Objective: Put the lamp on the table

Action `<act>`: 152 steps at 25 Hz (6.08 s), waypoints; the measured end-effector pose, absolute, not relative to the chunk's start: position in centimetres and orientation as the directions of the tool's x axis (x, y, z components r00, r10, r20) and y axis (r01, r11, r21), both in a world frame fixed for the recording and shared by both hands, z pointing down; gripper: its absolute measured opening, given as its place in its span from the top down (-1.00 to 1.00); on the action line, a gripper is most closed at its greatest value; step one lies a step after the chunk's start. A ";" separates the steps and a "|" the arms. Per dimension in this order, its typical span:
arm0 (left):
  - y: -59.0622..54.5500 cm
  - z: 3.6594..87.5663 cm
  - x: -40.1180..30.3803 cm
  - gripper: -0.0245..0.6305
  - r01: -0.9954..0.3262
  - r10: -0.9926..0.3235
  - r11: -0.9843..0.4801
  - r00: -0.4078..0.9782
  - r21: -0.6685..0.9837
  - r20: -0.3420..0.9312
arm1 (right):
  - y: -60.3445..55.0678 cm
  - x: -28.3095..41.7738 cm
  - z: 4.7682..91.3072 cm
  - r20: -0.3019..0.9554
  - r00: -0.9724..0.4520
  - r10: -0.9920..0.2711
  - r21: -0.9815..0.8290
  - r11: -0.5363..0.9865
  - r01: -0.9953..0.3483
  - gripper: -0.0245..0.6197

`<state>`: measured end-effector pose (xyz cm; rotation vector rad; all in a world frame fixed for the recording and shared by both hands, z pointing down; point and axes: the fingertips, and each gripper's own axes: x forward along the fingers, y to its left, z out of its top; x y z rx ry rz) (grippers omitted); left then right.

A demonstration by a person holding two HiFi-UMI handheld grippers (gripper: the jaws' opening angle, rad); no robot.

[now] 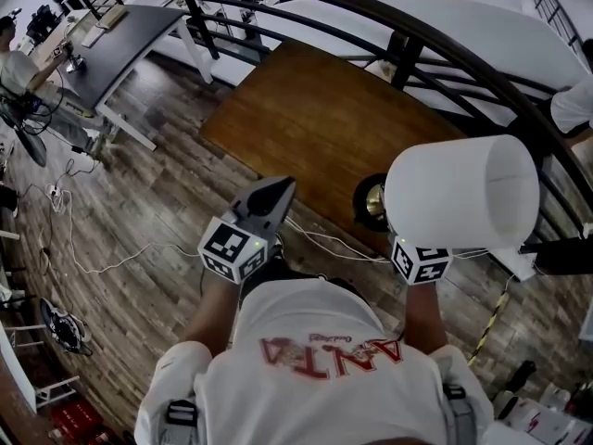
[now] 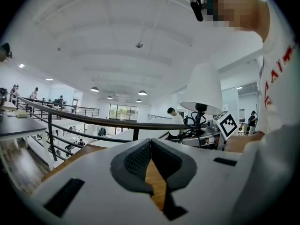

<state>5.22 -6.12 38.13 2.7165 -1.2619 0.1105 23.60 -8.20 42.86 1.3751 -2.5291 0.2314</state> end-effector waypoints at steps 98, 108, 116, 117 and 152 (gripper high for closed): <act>-44.5 51.4 -15.2 0.90 -0.631 -0.554 -0.715 0.774 0.302 0.306 | -58.3 10.7 65.2 0.468 -0.147 -0.871 -0.011 0.161 -0.987 0.68; -44.4 50.5 -16.4 0.90 -0.649 -0.580 -0.706 0.759 0.284 0.296 | -56.8 10.0 65.6 0.489 -0.186 -0.852 -0.070 0.174 -0.982 0.52; -41.0 47.5 -13.4 0.90 -0.643 -0.588 -0.724 0.764 0.248 0.266 | -49.2 11.5 63.0 0.476 -0.240 -0.846 -0.135 0.200 -0.971 0.51; -40.7 47.1 -13.2 0.90 -0.646 -0.592 -0.724 0.762 0.243 0.263 | -48.6 11.6 62.5 0.471 -0.246 -0.847 -0.137 0.205 -0.969 0.51; -23.8 35.4 -1.6 0.90 -0.636 -0.632 -0.765 0.771 0.099 0.075 | -23.2 15.5 35.7 0.112 -0.404 -0.908 -0.088 0.396 -0.914 0.92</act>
